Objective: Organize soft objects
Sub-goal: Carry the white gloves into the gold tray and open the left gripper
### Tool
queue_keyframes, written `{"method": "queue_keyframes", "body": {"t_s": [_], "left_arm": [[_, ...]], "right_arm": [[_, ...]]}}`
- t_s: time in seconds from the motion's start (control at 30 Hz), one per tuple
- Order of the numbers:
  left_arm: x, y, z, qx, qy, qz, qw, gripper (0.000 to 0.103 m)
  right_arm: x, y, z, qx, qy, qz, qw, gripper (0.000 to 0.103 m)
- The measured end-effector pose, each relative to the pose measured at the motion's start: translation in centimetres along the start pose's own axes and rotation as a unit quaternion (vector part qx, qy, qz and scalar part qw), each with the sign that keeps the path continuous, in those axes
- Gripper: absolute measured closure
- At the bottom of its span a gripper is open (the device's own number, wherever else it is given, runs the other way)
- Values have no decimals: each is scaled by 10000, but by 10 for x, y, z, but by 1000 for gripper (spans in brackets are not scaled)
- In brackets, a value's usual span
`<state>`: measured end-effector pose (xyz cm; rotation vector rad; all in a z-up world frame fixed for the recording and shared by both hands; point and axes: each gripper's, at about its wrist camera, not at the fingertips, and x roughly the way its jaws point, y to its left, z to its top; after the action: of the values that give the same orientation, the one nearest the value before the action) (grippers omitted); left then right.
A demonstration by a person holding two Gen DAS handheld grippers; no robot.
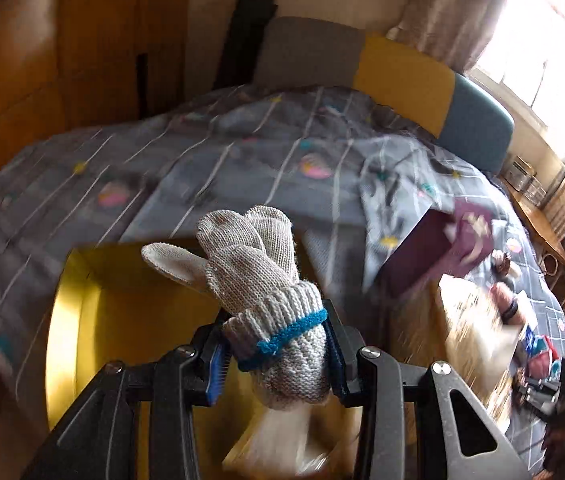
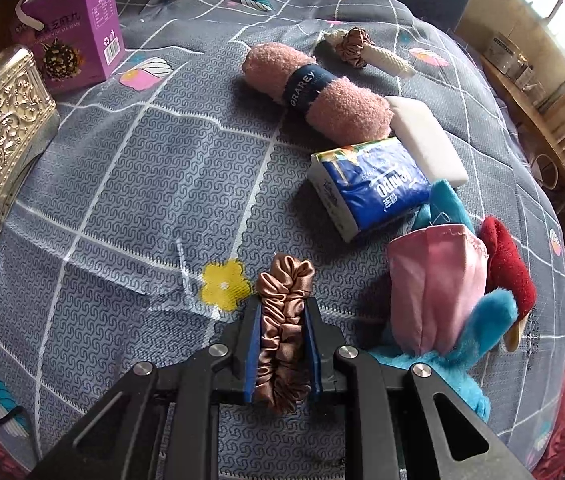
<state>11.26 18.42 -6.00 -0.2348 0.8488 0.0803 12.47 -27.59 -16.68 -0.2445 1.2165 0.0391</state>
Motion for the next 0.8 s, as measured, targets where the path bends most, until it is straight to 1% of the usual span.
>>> {"method": "queue_keyframes", "body": {"t_s": [0.07, 0.17, 0.23, 0.33, 0.43, 0.5, 0.57, 0.6, 0.63, 0.8], "left_arm": [[-4, 13, -24, -81, 64, 52, 9999, 63], [-5, 22, -49, -85, 187, 142, 9997, 63], [-6, 24, -64, 2, 181, 331, 9993, 62], [-1, 23, -79, 134, 243, 554, 9981, 60], [1, 21, -93, 203, 304, 672, 9971, 58], [-1, 17, -97, 327, 235, 734, 9965, 54], [-6, 15, -100, 397, 138, 760, 9962, 43], [-8, 15, -100, 408, 92, 748, 9963, 40], [-12, 15, -100, 427, 34, 726, 9964, 39], [-28, 13, -96, 483, -220, 707, 9961, 38]], "right_arm": [[-1, 4, 0, -37, -12, -64, 10000, 81], [-2, 6, 0, -5, 6, -101, 9999, 80], [-2, 8, 1, 51, 17, -99, 9999, 80], [-3, 8, 1, 81, -5, -142, 9999, 80], [-5, 10, -2, -47, -67, -256, 9996, 80], [-7, 14, -4, -52, -88, -300, 9995, 80], [-7, 15, -5, -54, -105, -326, 9994, 80], [-8, 15, -6, -52, -109, -339, 9994, 80], [-8, 15, -6, -40, -109, -353, 9993, 80], [-8, 15, -6, 57, -92, -400, 9991, 80]]}}
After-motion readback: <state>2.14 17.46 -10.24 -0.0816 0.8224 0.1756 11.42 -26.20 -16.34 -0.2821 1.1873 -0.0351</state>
